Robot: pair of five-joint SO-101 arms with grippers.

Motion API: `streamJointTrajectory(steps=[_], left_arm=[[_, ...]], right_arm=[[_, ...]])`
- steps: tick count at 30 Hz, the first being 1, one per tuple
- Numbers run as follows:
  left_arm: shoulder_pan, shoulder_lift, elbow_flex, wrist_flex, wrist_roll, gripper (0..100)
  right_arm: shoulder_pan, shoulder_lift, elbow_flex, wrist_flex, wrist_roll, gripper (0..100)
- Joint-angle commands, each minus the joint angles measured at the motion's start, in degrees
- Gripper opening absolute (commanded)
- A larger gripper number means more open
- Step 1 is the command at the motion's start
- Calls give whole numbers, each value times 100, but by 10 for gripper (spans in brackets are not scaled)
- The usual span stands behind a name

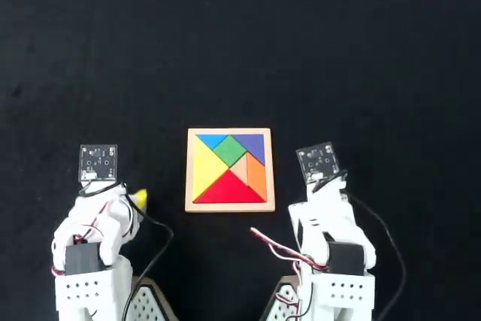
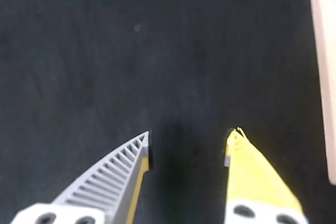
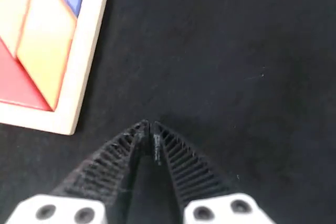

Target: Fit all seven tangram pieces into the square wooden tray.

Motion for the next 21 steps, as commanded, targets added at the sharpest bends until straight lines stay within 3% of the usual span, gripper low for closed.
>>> streamJointTrajectory(steps=[1, 8, 14, 21], left_arm=[[-75, -62, -40, 316, -18, 238], [-84, -62, 4, 510, 9, 238], [-75, -62, 66, 510, 958, 238], [-75, -62, 92, 484, 703, 238]], right_arm=[[-88, -356, -13, 132, 35, 12], [-88, -312, -4, 123, 35, 12], [-88, -312, -4, 123, -149, 11], [-44, -321, -4, 123, -897, 11]])
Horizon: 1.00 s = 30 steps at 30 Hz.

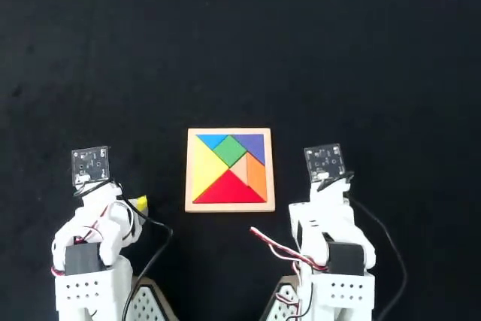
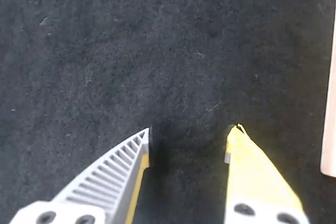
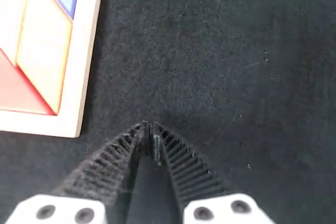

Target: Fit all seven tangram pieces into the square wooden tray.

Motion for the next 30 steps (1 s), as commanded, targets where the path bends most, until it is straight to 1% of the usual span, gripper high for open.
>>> streamJointTrajectory(steps=[1, 6, 30], left_arm=[[-66, -62, 92, -9, -229, 238], [215, -62, 92, -9, -360, 238], [180, -62, 101, -18, -360, 241]], right_arm=[[-18, -321, -4, 26, -158, 11], [-18, -321, -4, 26, -158, 11], [-18, -321, -4, 26, -158, 11]])
